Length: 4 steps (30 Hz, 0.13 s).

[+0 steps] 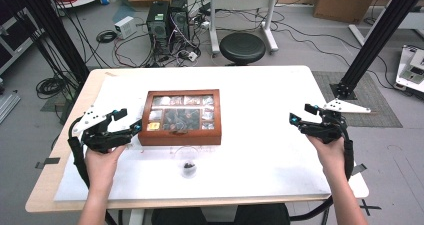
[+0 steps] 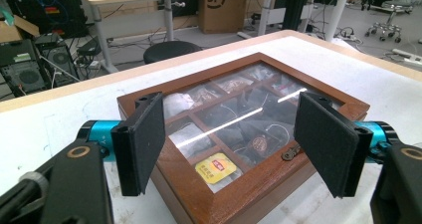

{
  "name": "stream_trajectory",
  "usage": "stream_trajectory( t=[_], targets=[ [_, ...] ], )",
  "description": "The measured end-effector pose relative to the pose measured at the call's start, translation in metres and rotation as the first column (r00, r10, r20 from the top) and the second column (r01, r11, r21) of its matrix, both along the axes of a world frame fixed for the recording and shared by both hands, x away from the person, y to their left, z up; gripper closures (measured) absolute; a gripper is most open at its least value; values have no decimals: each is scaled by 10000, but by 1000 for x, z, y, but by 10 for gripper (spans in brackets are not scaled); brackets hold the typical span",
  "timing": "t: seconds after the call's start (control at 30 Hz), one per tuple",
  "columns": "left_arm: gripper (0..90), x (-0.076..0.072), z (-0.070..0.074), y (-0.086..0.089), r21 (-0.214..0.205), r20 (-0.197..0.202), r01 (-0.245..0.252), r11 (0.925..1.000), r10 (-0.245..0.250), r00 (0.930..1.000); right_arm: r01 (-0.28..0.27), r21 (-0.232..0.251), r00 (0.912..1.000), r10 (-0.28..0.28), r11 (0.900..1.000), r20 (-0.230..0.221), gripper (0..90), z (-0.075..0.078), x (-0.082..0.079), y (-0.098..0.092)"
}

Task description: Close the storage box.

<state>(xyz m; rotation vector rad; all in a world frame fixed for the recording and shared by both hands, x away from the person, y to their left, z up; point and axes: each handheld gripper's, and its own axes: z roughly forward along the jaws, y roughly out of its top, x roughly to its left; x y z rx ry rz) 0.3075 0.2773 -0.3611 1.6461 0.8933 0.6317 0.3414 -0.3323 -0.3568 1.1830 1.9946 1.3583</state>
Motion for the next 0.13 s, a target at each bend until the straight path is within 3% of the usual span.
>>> stream_trajectory(
  t=[0.13],
  targets=[
    [285, -1, -1, 6, -75, -33, -248, 9997, 248, 9997, -12, -11, 10000, 12, 10000, -7, 240, -1, 1, 0]
  ],
)
